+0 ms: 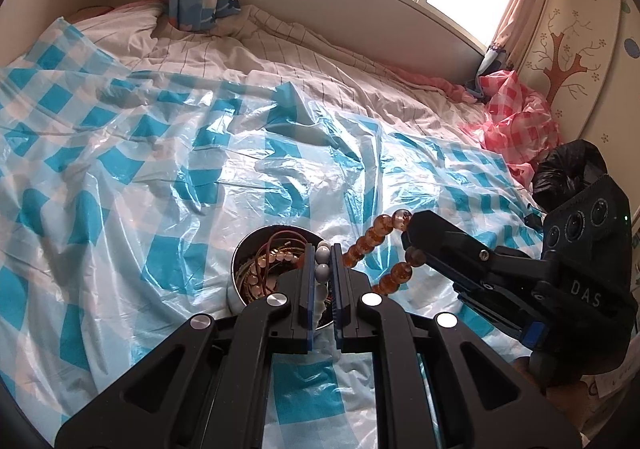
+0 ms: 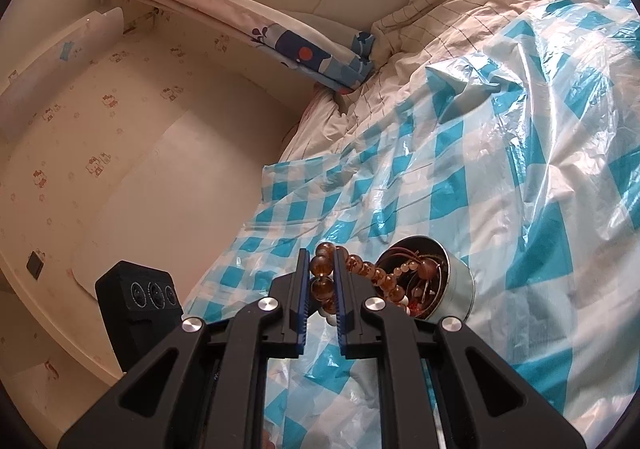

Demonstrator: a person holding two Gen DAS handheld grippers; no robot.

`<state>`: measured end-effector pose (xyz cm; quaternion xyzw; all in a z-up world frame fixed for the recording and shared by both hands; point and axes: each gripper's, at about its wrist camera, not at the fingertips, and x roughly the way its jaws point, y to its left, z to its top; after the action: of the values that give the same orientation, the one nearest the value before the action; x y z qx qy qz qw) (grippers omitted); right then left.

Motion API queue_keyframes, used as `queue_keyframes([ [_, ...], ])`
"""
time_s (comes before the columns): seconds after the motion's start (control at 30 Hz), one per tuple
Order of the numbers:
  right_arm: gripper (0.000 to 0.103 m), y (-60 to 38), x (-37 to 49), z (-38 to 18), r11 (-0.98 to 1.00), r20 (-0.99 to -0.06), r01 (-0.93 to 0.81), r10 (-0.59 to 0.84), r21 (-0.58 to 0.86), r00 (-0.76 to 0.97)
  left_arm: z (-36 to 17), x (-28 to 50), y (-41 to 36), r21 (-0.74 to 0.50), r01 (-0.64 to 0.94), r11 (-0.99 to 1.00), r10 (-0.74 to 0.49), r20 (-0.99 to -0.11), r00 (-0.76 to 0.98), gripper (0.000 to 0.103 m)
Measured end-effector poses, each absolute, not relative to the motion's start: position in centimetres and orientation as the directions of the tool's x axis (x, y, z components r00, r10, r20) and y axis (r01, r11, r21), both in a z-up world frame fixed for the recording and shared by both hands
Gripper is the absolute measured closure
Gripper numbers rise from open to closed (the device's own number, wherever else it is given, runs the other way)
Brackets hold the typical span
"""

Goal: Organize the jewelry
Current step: 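Carry both beaded bracelets over the steel tin with both grippers, then open both grippers to drop the bracelets into the tin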

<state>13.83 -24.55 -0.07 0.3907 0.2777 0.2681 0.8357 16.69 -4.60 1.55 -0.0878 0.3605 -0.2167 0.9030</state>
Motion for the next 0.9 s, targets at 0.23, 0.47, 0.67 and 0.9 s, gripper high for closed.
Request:
queue_keyframes([
  [0.23, 0.091, -24.5, 15.0, -0.7, 0.565, -0.281, -0.214, 0.660, 0.797, 0.696, 0.3, 18.0, -4.8, -0.313, 0.310, 0.898, -0.440, -0.632, 0.637, 0.096],
  [0.47, 0.091, -23.7, 16.6, -2.2, 0.596, -0.341, -0.188, 0.659, 0.781, 0.670, -1.8, 19.4, -5.1, -0.283, 0.289, 0.915, -0.403, -0.683, 0.610, 0.096],
  [0.67, 0.091, -22.9, 18.0, -3.2, 0.628, -0.391, -0.171, 0.651, 0.759, 0.651, -2.2, 19.3, -4.7, -0.244, 0.260, 0.934, -0.356, -0.696, 0.624, 0.096],
  [0.9, 0.091, -21.5, 19.2, -4.5, 0.699, -0.484, -0.153, 0.619, 0.698, 0.619, -1.4, 18.8, -3.4, -0.232, 0.227, 0.946, -0.324, -0.675, 0.662, 0.081],
])
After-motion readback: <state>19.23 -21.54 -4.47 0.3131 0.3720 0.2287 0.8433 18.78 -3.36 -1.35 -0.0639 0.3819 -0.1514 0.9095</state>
